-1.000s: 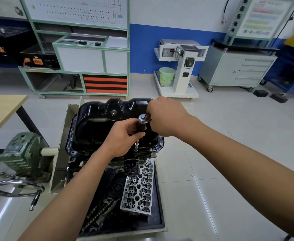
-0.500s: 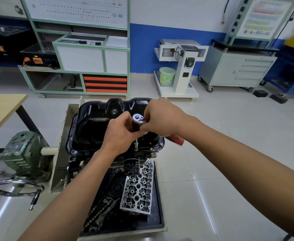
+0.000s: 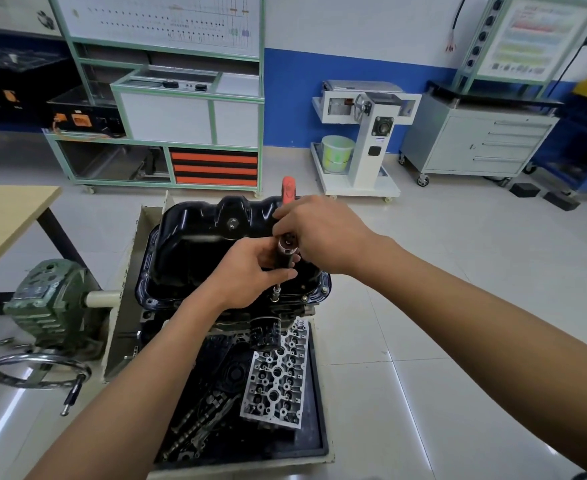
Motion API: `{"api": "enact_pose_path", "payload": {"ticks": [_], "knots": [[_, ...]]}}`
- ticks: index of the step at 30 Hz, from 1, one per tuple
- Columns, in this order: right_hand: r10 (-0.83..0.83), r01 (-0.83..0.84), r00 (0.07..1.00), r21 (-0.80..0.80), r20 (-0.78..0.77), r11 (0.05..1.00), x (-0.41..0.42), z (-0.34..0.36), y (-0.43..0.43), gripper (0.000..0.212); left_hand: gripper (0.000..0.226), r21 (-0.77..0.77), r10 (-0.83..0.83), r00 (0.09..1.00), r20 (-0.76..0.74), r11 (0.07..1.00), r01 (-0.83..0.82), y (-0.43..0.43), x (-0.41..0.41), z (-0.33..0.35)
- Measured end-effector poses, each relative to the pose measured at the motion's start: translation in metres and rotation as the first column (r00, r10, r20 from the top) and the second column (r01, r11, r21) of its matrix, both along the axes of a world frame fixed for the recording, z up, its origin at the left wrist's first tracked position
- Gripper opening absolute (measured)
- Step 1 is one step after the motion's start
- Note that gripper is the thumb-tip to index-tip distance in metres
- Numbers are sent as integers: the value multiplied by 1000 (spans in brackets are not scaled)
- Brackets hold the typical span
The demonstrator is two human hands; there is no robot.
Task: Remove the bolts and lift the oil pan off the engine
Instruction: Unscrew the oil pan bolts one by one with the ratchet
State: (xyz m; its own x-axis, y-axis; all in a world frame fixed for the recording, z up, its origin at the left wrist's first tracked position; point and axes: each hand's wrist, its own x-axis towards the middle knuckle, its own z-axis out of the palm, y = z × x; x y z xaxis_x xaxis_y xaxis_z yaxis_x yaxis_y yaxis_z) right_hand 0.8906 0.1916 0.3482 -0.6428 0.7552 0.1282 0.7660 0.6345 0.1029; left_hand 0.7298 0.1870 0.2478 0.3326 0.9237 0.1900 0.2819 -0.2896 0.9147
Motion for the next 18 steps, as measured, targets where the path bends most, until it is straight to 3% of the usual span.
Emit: {"api": "enact_pose_path", "payload": {"ticks": [6, 13, 18], "knots": [[-270, 270, 963, -10, 3, 963, 0, 7, -8, 9, 24, 76, 161, 985, 55, 983, -165, 2, 8, -7], [-384, 305, 920, -465, -83, 831, -3, -1, -13, 42, 23, 185, 297, 954, 51, 936, -301, 3, 18, -9], [-385, 306, 919, -462, -84, 832, -1, 0, -12, 44, 30, 193, 320, 946, 39, 927, -322, 2, 19, -11]]}}
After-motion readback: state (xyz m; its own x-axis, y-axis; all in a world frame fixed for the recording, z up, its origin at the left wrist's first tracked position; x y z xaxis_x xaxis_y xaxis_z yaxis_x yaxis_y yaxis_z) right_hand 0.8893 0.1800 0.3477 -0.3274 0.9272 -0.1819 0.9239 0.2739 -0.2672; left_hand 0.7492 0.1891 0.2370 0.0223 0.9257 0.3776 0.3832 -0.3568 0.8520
